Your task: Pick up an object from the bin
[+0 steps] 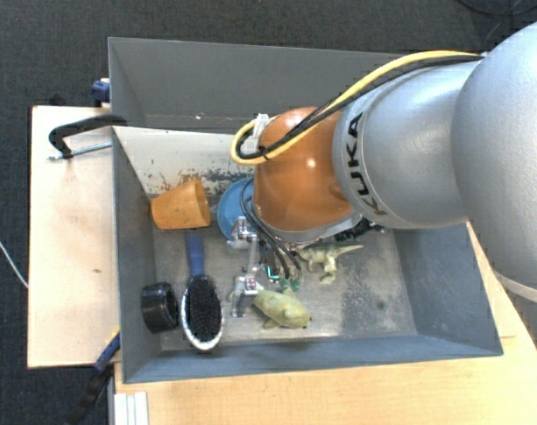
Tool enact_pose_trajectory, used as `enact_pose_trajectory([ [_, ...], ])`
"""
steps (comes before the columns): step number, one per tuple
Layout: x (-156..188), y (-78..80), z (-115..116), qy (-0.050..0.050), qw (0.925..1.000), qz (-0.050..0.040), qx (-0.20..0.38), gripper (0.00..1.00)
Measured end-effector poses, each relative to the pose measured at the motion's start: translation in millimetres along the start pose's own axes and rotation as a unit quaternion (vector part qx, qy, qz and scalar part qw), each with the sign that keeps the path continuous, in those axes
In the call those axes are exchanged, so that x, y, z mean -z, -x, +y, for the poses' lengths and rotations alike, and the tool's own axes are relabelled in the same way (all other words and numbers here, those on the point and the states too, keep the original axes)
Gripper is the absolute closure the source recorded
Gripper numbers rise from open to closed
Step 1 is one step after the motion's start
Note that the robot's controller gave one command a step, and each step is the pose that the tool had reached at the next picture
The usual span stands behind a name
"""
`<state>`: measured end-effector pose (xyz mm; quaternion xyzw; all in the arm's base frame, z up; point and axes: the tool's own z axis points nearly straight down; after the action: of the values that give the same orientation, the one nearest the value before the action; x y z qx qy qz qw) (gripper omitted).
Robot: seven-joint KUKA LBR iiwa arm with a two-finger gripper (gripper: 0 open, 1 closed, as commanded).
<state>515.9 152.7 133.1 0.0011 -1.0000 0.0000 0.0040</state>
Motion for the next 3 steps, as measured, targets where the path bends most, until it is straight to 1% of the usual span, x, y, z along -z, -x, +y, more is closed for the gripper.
enact_pose_trajectory([
  [1, 4.4, 2.3, -0.8, 0.001, 1.0000, -0.0041, -0.001, 1.00],
  [2, 4.4, 2.3, -0.9, 0.001, 1.0000, -0.0041, -0.001, 0.00],
  [3, -58.6, -9.5, -76.6, -0.002, 0.9993, -0.0008, 0.037, 0.00],
])
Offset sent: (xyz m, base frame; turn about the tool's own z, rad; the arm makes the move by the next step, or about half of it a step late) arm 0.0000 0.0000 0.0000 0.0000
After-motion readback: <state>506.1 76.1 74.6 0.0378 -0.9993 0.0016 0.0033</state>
